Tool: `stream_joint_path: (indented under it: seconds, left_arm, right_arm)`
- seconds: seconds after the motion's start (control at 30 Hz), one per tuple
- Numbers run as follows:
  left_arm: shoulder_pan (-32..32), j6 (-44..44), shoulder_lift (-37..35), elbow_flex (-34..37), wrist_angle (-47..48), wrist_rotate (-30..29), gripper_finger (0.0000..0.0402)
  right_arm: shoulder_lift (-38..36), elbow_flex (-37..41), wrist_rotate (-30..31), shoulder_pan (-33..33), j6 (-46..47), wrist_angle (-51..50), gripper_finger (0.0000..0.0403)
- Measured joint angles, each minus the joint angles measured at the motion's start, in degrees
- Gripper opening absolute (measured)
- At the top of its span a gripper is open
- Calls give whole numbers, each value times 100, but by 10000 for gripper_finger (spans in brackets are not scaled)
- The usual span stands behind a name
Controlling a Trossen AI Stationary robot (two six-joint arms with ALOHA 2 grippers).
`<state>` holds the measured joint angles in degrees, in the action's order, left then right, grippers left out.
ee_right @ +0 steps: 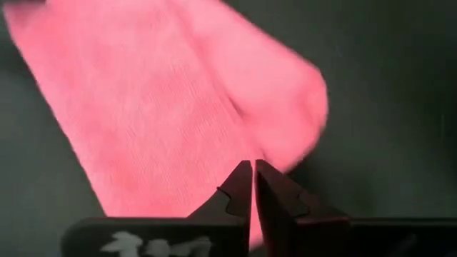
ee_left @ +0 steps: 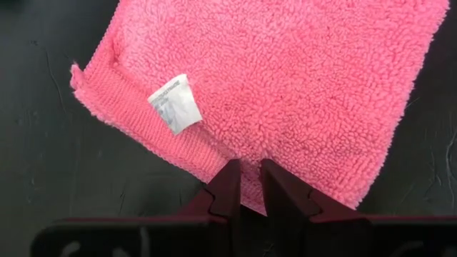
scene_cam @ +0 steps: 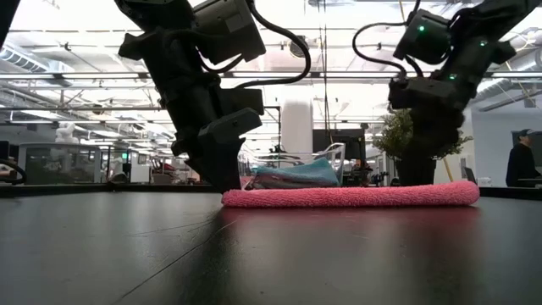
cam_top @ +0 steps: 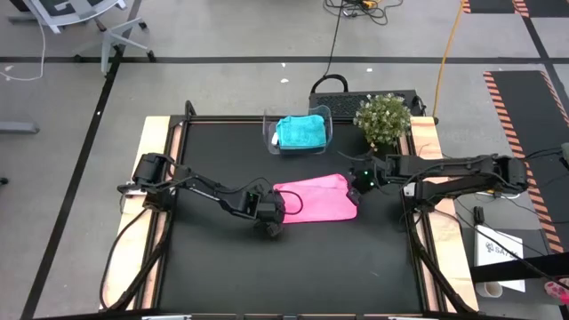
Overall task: Fold microfiber towels
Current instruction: Fold the pink microfiber cloth
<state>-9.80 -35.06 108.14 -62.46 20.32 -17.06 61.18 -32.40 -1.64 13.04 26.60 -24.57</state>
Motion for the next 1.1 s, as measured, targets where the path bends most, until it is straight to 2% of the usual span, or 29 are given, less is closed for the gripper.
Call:
stream_joint_path:
  seconds: [0.2,0.33,0.6,0.77,0.93,1.1]
  left_arm:
    - [0,-16,0,0,0,0,62]
    - [0,-16,-1,0,1,0,62]
    - [2,-19,-2,0,2,0,62]
    - [2,-19,-2,0,12,0,62]
    - [8,-16,-4,0,50,10,62]
    - [9,-16,-7,0,63,48,62]
  right_arm:
    - [-67,0,-149,-2,378,-891,44]
    - [-52,0,-447,-2,626,-996,76]
    - [19,45,-449,-2,975,-903,146]
    - [178,470,-484,-2,1235,-186,172]
    - [202,801,-608,-2,1455,466,169]
    - [202,833,-594,0,1597,546,115]
